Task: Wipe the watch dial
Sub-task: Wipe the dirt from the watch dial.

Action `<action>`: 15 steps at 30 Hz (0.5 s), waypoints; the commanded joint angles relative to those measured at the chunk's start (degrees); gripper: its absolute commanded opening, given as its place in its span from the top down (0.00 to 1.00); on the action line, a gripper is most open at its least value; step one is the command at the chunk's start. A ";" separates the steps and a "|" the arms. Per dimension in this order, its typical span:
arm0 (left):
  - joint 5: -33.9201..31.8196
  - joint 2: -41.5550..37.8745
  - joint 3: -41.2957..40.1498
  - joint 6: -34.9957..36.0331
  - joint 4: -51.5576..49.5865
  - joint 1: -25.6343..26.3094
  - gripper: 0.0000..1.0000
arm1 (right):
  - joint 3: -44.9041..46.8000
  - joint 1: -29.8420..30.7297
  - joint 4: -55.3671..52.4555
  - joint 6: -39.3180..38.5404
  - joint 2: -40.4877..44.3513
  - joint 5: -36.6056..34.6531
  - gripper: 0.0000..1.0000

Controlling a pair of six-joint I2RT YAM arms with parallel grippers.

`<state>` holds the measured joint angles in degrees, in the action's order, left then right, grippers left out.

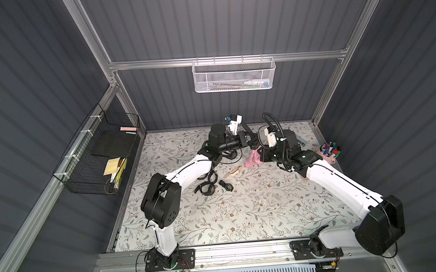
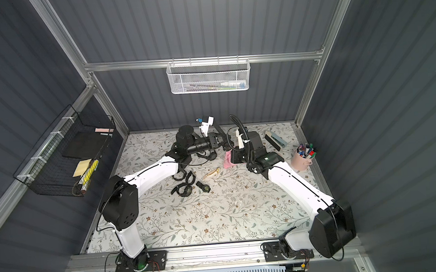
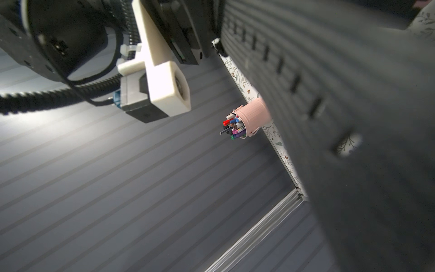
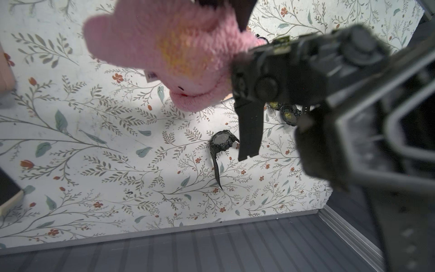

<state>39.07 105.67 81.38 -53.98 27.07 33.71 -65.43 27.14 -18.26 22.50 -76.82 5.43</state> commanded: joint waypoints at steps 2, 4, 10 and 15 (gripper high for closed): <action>2.33 0.33 1.28 -0.26 -0.69 0.83 1.00 | 1.66 0.11 4.50 0.75 5.03 5.47 1.00; 2.24 0.58 1.26 -0.05 -1.09 0.82 1.00 | 2.71 0.29 4.60 0.34 6.63 6.70 1.00; 1.13 0.78 0.90 0.54 -0.98 0.78 1.00 | 3.30 0.54 7.19 -1.12 8.46 7.94 1.00; 0.26 0.25 -0.30 -0.37 0.58 0.91 1.00 | 0.50 0.55 9.12 -1.68 4.56 5.76 1.00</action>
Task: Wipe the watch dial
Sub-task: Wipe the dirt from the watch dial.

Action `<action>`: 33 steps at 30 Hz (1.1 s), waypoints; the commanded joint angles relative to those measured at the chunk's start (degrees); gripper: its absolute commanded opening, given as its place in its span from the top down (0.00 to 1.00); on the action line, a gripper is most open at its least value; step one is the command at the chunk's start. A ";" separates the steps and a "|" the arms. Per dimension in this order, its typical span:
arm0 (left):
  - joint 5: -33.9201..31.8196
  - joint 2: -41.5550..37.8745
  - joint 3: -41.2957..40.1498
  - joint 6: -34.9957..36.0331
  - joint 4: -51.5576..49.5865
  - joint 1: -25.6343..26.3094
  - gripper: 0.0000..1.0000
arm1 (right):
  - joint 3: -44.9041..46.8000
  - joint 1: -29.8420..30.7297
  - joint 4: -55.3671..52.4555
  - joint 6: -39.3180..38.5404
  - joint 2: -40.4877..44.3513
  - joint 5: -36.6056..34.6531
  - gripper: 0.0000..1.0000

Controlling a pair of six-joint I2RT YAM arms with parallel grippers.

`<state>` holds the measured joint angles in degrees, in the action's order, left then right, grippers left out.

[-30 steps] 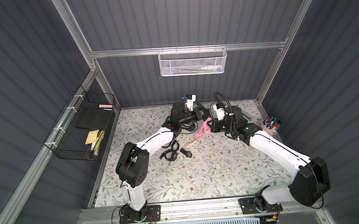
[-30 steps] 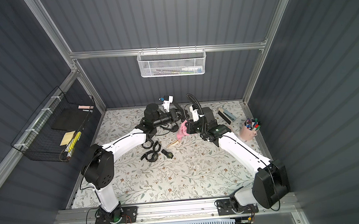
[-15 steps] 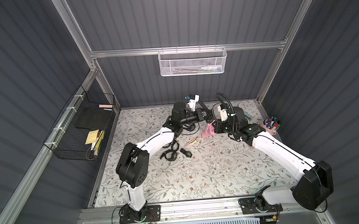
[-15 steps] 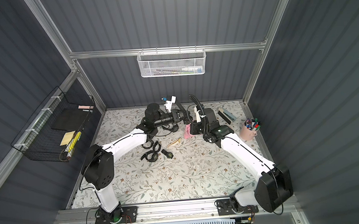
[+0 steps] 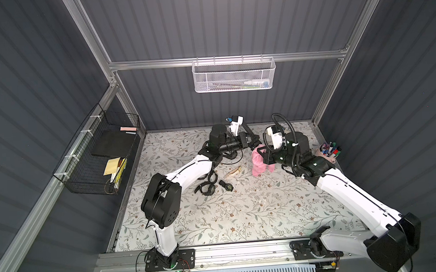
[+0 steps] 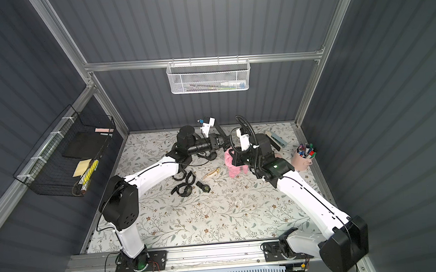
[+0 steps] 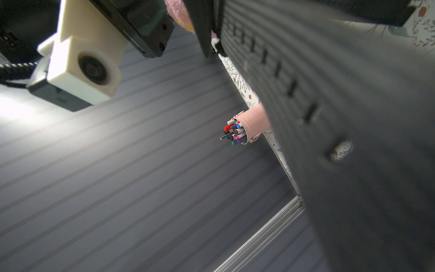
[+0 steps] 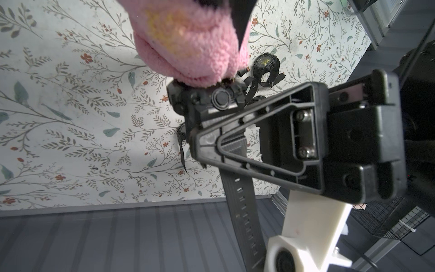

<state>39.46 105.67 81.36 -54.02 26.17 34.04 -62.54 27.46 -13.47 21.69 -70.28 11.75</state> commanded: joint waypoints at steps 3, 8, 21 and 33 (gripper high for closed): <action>-0.57 -0.05 -0.65 -0.73 2.09 0.59 1.00 | -4.01 0.22 5.59 -0.94 -5.04 0.27 1.00; -0.53 -0.20 -1.03 -2.10 3.36 0.59 1.00 | -4.89 1.26 6.57 -0.67 -9.35 3.41 1.00; 2.20 -0.11 1.64 -2.79 1.73 0.59 1.00 | -3.16 2.40 5.43 -0.12 -12.57 -4.03 1.00; 2.65 -1.41 2.44 -3.46 1.44 0.59 1.00 | -7.12 1.96 0.11 -0.53 -16.55 -8.05 1.00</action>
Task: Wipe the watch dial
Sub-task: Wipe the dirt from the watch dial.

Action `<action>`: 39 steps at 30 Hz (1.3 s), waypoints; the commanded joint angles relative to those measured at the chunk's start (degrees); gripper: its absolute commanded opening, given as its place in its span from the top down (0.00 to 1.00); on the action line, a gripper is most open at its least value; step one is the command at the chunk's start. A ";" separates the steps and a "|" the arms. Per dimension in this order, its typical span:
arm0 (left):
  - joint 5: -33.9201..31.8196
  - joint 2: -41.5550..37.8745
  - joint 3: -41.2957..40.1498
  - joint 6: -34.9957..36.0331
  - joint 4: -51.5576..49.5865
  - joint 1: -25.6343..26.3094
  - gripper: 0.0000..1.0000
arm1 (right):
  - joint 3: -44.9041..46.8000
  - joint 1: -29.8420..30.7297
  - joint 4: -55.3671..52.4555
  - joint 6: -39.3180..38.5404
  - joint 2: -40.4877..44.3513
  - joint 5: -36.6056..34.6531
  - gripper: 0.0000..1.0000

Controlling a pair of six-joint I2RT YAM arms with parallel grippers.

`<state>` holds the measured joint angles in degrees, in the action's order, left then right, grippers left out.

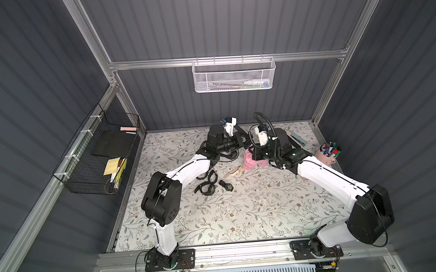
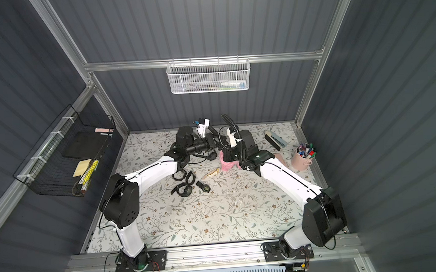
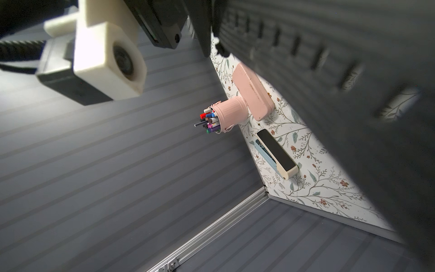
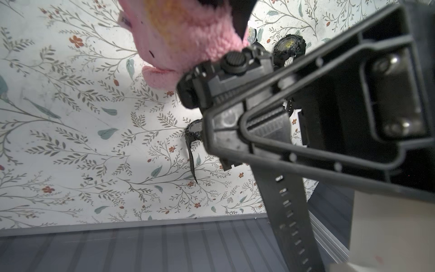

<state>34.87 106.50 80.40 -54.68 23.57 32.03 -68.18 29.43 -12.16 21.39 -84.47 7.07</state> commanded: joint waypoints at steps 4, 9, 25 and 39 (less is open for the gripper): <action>7.40 -2.20 3.19 -2.74 3.68 2.59 1.00 | -1.54 -0.38 -1.55 0.36 -1.65 -4.97 1.00; 7.79 -1.98 2.49 -2.97 3.50 2.59 1.00 | -2.10 -1.44 -3.39 1.27 -0.47 -7.68 1.00; 6.12 -0.25 -0.25 -2.20 3.68 2.58 1.00 | -1.06 -2.10 3.87 3.74 6.96 2.86 1.00; 4.15 0.62 -0.51 0.03 1.34 2.84 1.00 | -2.57 -2.07 10.60 7.68 6.55 8.84 1.00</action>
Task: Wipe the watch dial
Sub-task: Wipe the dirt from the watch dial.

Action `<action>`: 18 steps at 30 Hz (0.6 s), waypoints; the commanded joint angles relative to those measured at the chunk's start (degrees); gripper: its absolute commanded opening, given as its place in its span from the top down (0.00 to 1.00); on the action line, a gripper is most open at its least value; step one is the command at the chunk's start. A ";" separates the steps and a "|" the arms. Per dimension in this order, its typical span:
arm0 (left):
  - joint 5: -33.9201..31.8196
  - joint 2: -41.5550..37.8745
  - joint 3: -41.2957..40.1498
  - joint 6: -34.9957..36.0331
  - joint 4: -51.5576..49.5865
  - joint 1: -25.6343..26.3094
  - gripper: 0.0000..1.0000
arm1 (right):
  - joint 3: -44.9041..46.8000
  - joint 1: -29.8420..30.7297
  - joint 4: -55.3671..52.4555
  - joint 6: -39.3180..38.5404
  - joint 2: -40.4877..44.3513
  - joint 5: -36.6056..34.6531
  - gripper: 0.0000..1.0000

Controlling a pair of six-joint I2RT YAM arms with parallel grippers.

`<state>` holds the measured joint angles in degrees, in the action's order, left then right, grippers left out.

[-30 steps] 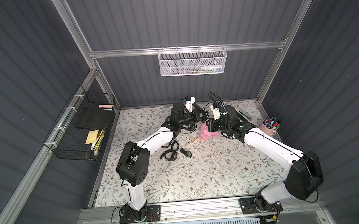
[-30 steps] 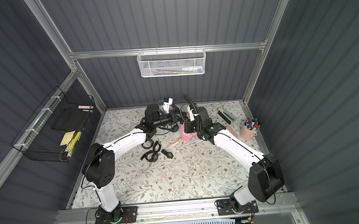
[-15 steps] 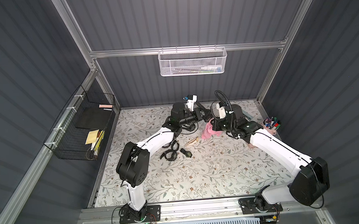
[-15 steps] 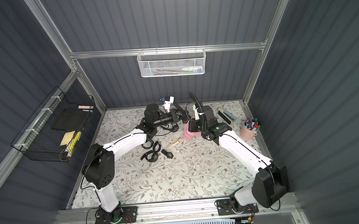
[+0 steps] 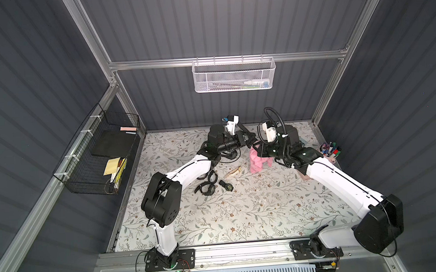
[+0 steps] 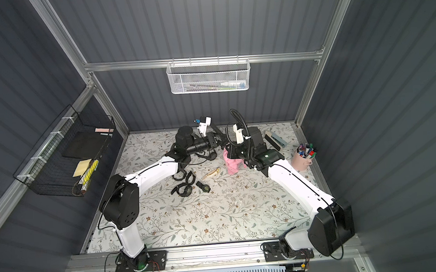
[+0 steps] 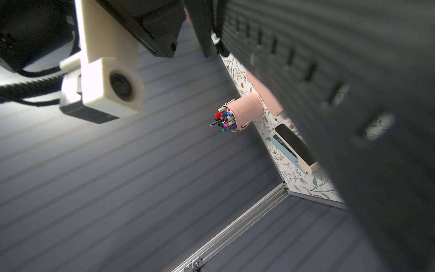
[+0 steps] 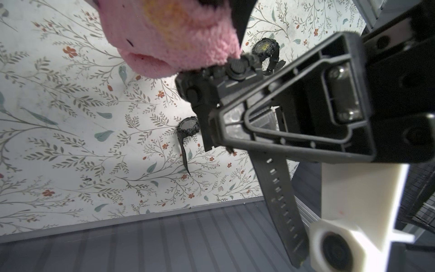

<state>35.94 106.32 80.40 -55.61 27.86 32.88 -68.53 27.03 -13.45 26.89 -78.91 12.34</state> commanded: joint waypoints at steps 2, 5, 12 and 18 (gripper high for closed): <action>3.02 0.95 -0.51 1.06 -2.95 2.01 1.00 | -2.54 0.40 12.77 2.53 1.26 4.23 1.00; 3.27 1.08 -2.61 0.95 -2.64 2.01 1.00 | -2.57 0.38 12.41 1.94 1.74 2.22 1.00; 4.01 -0.07 -1.87 0.78 -2.91 2.01 1.00 | 0.70 0.12 10.02 -1.35 1.93 -11.48 1.00; 4.12 -0.32 1.80 0.39 -3.01 2.01 1.00 | 0.91 0.78 5.41 -3.25 -1.38 -9.93 1.00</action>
<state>35.14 106.32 79.94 -55.48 27.00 32.93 -67.44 27.79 -12.58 24.99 -78.83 5.72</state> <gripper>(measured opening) 0.105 0.055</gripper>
